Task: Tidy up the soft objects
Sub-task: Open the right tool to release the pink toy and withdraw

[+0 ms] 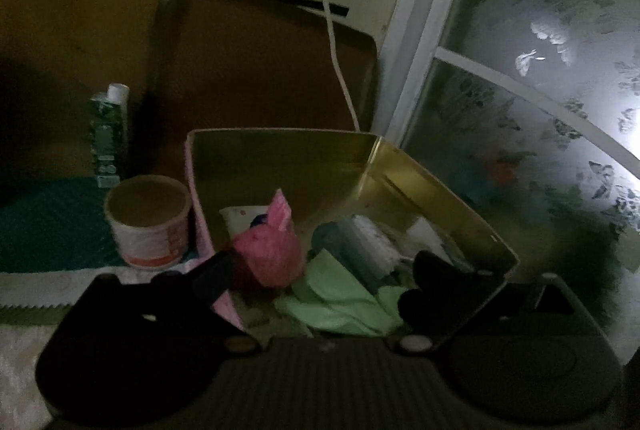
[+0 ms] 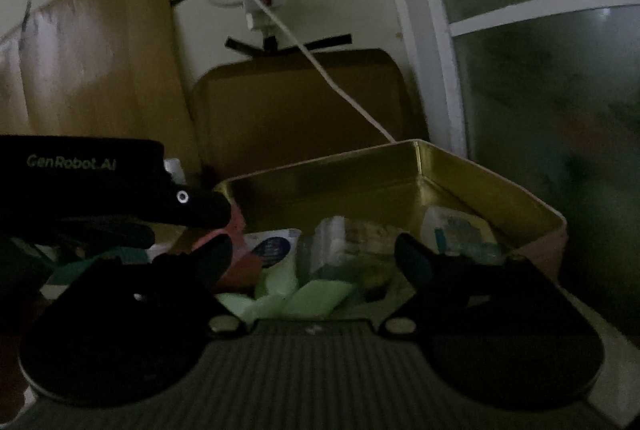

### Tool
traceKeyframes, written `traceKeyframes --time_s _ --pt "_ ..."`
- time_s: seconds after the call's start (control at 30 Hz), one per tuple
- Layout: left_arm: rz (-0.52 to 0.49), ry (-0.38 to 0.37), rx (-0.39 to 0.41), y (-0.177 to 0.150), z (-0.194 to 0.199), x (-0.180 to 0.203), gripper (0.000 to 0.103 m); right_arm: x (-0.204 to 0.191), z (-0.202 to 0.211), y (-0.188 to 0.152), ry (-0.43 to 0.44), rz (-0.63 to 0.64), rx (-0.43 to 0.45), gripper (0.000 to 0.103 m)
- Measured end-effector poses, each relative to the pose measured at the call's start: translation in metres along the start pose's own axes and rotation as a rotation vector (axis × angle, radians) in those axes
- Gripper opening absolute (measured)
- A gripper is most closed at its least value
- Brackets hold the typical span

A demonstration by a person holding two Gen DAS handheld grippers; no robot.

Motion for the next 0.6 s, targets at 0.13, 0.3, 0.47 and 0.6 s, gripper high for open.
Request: traceKeyframes --time_s 0.13,0.3,0.47,0.6 --pt "-0.031 0.031 0.018 -0.007 0.025 0.005 0.101 -0.004 0.019 0.001 0.006 -0.023 0.026 0.091" --pt "-0.079 0.061 0.047 -0.023 0.061 0.01 0.103 -0.004 0.042 -0.004 0.009 -0.061 0.025 0.093" --pt "-0.101 0.078 0.05 -0.039 0.088 0.009 0.103 -0.004 0.061 -0.012 0.015 -0.103 -0.01 0.093" --pt "-0.085 0.081 0.036 -0.052 0.108 0.004 0.103 -0.007 0.071 -0.014 0.028 -0.125 -0.033 0.093"
Point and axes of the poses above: each gripper's, at about its wrist camera, not at the fingertips, and z roughly against the way its jaws point, x to its right, y to its top, the point moved 5 cm from there along -z, roughly the way its jaws point, and after that the axes turned 4 degrees about x, right-handed, at the moved point
